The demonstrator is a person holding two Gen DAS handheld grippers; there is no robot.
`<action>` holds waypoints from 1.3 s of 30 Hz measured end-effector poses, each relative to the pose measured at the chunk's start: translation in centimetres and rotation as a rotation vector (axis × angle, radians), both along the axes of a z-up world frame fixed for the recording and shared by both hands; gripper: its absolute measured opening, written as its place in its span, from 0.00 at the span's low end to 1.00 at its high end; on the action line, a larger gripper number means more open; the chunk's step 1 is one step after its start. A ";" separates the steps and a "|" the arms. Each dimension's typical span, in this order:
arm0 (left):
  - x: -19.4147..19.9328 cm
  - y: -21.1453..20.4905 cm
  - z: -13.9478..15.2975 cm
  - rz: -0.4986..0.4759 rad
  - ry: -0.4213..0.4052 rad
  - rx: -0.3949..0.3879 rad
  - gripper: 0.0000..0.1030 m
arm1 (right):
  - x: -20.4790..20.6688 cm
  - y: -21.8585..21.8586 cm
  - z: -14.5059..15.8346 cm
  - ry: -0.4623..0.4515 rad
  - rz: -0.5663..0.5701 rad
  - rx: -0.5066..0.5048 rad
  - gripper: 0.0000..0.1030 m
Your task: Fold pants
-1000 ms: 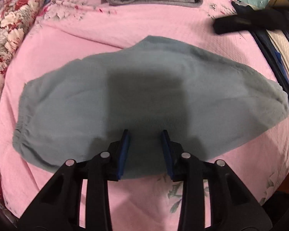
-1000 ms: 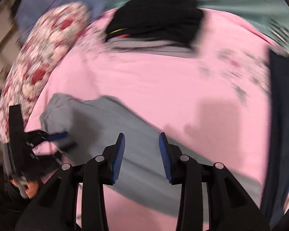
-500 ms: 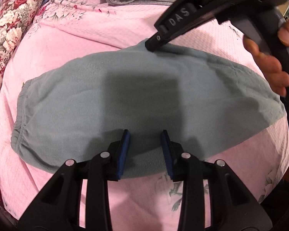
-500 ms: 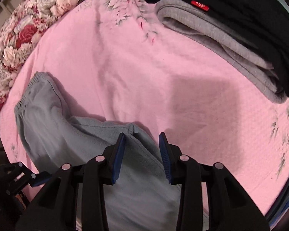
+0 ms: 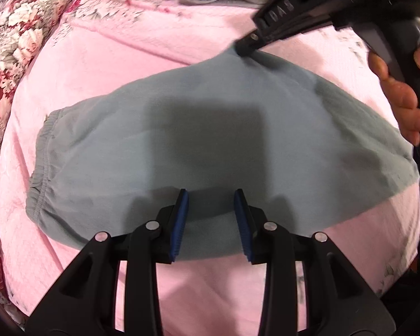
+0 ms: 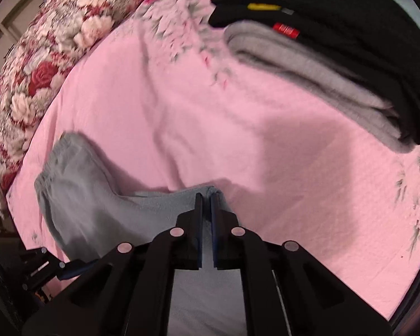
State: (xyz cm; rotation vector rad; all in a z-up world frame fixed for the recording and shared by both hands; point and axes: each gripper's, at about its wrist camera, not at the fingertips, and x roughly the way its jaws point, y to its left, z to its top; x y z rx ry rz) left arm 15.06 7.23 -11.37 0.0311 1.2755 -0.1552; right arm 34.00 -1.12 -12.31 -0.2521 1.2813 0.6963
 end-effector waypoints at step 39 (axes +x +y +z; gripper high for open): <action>8.8 -5.5 1.3 -0.033 -0.050 0.028 0.20 | -15.6 -17.0 -1.0 0.022 -0.308 0.119 0.17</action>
